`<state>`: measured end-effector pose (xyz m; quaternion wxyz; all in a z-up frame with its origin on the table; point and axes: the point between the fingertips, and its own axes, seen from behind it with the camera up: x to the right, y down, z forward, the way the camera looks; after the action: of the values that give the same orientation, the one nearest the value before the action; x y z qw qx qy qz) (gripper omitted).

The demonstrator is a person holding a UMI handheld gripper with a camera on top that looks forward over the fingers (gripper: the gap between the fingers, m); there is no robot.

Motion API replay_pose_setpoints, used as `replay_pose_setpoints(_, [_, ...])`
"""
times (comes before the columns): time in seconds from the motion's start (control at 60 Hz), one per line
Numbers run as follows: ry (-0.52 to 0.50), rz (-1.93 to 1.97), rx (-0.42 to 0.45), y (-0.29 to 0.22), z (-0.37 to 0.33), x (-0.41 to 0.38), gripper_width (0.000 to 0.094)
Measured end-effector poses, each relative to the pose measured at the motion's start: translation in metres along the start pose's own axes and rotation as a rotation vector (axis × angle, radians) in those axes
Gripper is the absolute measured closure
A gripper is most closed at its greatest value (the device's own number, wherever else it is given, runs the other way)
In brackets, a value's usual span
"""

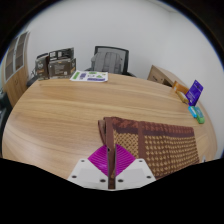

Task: Fold towel

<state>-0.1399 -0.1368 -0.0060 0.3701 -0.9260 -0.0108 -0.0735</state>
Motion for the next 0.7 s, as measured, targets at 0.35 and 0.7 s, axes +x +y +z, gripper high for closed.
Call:
replay_pose_setpoints(0.35, [-0.296,0.1,0.076,-0.049,-0.055,-0.052,0.089])
replay_pose_setpoints(0.7, [-0.434,0.274,0.144,-0.091,-0.085,0.024,0.089])
